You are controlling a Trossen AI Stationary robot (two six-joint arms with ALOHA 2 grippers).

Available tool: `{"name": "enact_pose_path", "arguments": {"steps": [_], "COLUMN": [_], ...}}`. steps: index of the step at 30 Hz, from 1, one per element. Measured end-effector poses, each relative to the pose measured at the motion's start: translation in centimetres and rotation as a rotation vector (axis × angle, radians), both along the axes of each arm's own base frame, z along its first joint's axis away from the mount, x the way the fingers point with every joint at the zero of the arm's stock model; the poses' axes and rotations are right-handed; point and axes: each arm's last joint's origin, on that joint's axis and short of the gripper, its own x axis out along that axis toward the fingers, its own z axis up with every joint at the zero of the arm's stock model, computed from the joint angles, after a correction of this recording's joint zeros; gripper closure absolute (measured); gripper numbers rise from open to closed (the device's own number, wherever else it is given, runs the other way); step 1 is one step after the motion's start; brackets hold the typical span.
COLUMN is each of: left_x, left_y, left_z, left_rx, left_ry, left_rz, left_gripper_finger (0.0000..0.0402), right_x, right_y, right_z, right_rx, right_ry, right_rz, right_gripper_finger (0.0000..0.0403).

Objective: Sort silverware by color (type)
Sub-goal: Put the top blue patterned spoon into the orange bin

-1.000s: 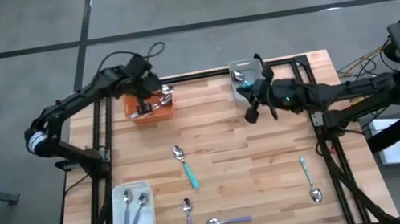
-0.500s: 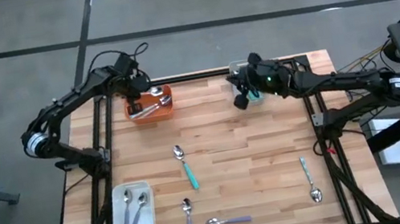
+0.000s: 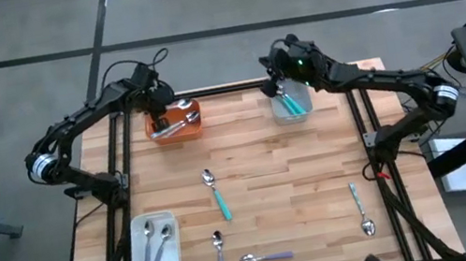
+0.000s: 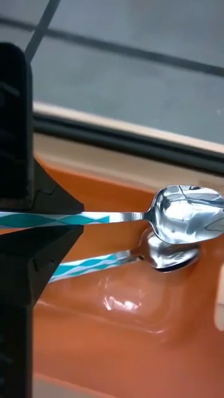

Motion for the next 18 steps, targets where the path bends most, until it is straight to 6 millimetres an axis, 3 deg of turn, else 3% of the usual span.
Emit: {"name": "enact_pose_path", "arguments": {"steps": [10,18], "left_x": [-0.5,-0.5], "left_y": [-0.7,-0.8], "left_z": [-3.4,-3.8], "left_rx": [-0.043,-0.06], "left_ry": [-0.025,-0.047], "left_rz": [0.037,0.078], "left_gripper_finger": [0.0393,0.0393], "right_x": [1.8,2.9], "right_y": [-4.8,-6.5], "right_z": [0.1,-0.2], "right_rx": [-0.061,-0.028], "right_ry": [0.086,0.144], "right_rz": [-0.056,-0.068], "right_gripper_finger": [0.0385,0.0385]}}
